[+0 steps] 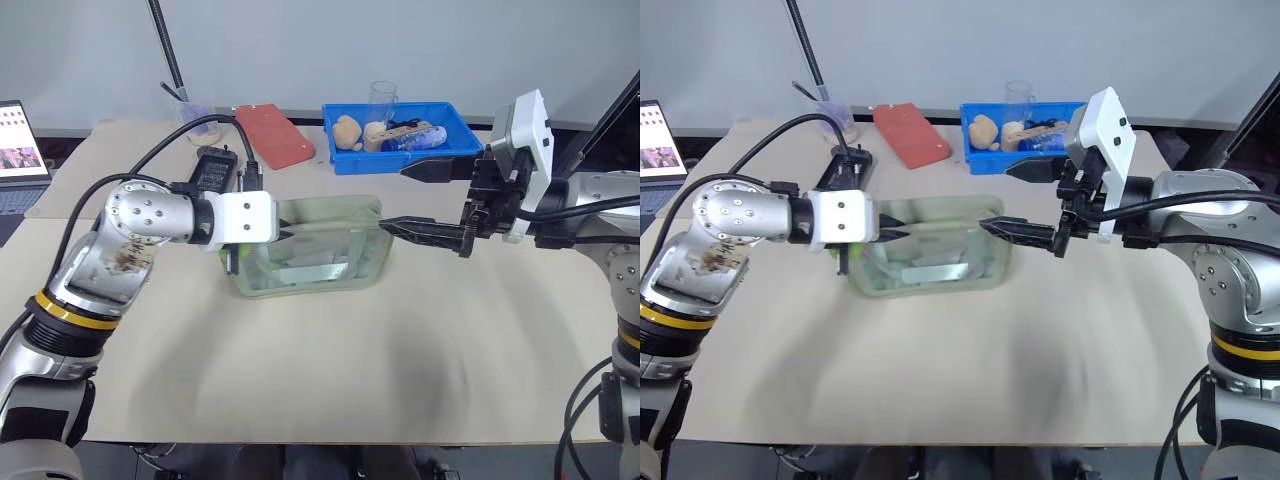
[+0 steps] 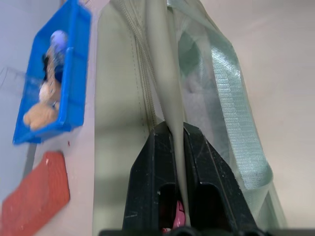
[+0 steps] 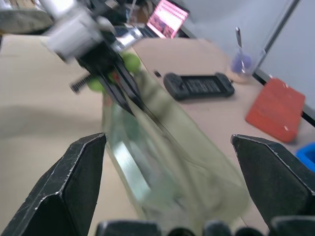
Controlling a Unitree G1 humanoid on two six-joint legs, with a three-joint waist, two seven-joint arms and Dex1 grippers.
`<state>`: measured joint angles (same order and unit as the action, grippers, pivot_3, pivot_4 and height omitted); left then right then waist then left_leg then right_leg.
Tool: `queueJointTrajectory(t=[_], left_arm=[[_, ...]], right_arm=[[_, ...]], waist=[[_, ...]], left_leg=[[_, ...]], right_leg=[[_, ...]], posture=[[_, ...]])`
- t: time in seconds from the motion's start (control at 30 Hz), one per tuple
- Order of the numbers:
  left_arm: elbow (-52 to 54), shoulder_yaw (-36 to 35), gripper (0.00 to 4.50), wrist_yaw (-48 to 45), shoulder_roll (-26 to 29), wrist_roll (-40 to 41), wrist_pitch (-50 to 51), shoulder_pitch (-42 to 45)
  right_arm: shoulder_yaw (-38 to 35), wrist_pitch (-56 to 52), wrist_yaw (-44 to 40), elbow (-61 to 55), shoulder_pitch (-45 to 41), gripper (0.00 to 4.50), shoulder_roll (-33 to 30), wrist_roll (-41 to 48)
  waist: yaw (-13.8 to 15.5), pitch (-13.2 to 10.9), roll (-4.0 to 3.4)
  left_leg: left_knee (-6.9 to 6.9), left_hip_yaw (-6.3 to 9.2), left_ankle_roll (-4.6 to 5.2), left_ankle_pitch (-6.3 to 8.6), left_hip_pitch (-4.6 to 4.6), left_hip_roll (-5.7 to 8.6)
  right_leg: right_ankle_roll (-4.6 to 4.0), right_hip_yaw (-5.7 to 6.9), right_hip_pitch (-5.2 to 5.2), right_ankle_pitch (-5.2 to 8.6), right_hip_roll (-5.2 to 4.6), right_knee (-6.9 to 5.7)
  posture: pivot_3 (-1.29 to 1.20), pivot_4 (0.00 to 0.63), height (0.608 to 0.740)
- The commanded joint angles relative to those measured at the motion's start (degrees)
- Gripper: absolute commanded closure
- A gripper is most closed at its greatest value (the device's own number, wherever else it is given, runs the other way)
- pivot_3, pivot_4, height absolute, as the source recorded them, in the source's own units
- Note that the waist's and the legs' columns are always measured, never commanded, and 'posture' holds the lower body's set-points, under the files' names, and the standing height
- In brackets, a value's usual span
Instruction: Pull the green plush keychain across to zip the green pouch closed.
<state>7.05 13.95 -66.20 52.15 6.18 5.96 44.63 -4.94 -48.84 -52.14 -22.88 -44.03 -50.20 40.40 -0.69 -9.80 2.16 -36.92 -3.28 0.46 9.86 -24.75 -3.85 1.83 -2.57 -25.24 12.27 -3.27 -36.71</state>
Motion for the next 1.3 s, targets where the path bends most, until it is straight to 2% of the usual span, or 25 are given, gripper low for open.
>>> queueJointTrajectory(t=[0.03, 0.4, 0.5, 0.6, 0.73, 0.87, 1.0, 1.1, 1.17, 1.3], left_arm=[[-3.9, -3.1, 4.47, -4.2, 0.5, 1.4, -8.3, 1.8], [-9.7, -4.4, 4.47, -4.9, -3.4, 0.7, -17.2, 1.9], [-10.6, -4.8, 3.32, -5.1, -3.7, 1.2, -17.2, 2.8], [-9.4, -5.5, 1.92, -5.7, -3.5, 2.3, -15.1, 2.9], [-3.4, -8.0, 0.01, -5.1, -5.0, 9.8, -2.4, 4.8], [3.9, -10.1, 0.01, -4.4, -5.9, 21.0, 14.9, 7.2], [9.4, -10.8, 0.01, -5.6, -5.0, 29.1, 26.1, 9.2], [11.8, -10.6, 0.0, -6.0, -4.4, 30.9, 29.2, 9.2], [12.4, -10.8, 0.0, -5.7, -4.1, 31.0, 29.8, 8.9], [12.0, -11.4, 0.0, -5.6, -2.4, 28.9, 28.8, 6.9]], right_arm=[[-0.1, 3.2, -2.4, 0.1, 0.4, 0.0, -1.6, -1.5], [-0.9, 5.1, -4.0, 0.6, 4.3, 0.0, -2.1, -2.5], [-0.2, 6.6, -4.6, 0.7, 5.8, 0.0, -2.5, -4.1], [0.1, 7.7, -4.9, 0.4, 7.3, 0.0, -2.7, -5.0], [1.7, 8.8, -4.7, -0.7, 9.4, 0.0, -2.3, -6.7], [4.2, 9.5, -4.0, -0.5, 9.5, 0.0, -0.6, -8.1], [6.8, 11.1, -3.6, 1.5, 9.0, 0.0, 1.5, -10.6], [8.2, 12.4, -3.5, 2.7, 9.0, 0.8, 2.7, -12.5], [8.4, 12.9, -3.8, 3.0, 9.0, 1.59, 3.1, -13.1], [8.5, 13.3, -4.6, 3.1, 9.3, 2.8, 3.2, -13.9]], waist=[[0.0, 0.0, 0.0], [0.1, 0.0, 0.0], [0.0, 0.0, 0.0], [0.0, 0.0, 0.0], [0.0, 0.0, 0.0], [0.0, 0.0, 0.0], [-0.1, 0.0, 0.0], [-0.2, 0.0, 0.0], [-0.1, 0.0, 0.0], [-0.1, 0.0, 0.0]], left_leg=[[0.0, 0.0, 0.0, 0.0, 0.0, 0.0], [-0.06, 0.0, 0.0, 0.0, -0.07, 0.0], [-0.06, 0.02, 0.0, 0.0, -0.06, -0.01], [-0.06, 0.01, 0.0, 0.0, -0.06, 0.0], [-0.06, 0.02, 0.0, 0.0, -0.07, 0.0], [-0.16, 0.07, 0.0, 0.0, -0.1, 0.0], [-0.16, 0.1, 0.0, 0.0, -0.06, 0.0], [-0.16, 0.12, 0.01, -0.01, -0.04, -0.01], [-0.16, 0.12, 0.0, -0.01, -0.02, 0.0], [-0.16, 0.12, 0.0, -0.01, -0.02, 0.0]], right_leg=[[0.0, 0.0, 0.0, 0.0, 0.0, 0.0], [0.02, 0.01, -0.01, -0.01, -0.01, -0.01], [0.02, 0.02, -0.02, -0.01, 0.01, -0.04], [0.03, 0.02, -0.01, -0.01, 0.0, -0.04], [0.03, 0.02, -0.01, -0.01, 0.01, -0.04], [0.19, 0.04, 0.0, 0.07, 0.01, -0.06], [0.49, 0.03, 0.01, 0.25, 0.04, -0.1], [0.49, 0.03, 0.01, 0.26, 0.07, -0.13], [0.49, 0.02, 0.01, 0.26, 0.07, -0.14], [0.48, 0.02, 0.03, 0.26, 0.06, -0.13]], posture=[[0.0, 0.15, 0.74], [0.0, 0.15, 0.74], [0.0, 0.15, 0.74], [0.0, 0.15, 0.74], [0.0, 0.15, 0.74], [0.0, 0.15, 0.74], [0.0, 0.15, 0.74], [0.0, 0.15, 0.74], [0.0, 0.15, 0.74], [0.0, 0.15, 0.74]])
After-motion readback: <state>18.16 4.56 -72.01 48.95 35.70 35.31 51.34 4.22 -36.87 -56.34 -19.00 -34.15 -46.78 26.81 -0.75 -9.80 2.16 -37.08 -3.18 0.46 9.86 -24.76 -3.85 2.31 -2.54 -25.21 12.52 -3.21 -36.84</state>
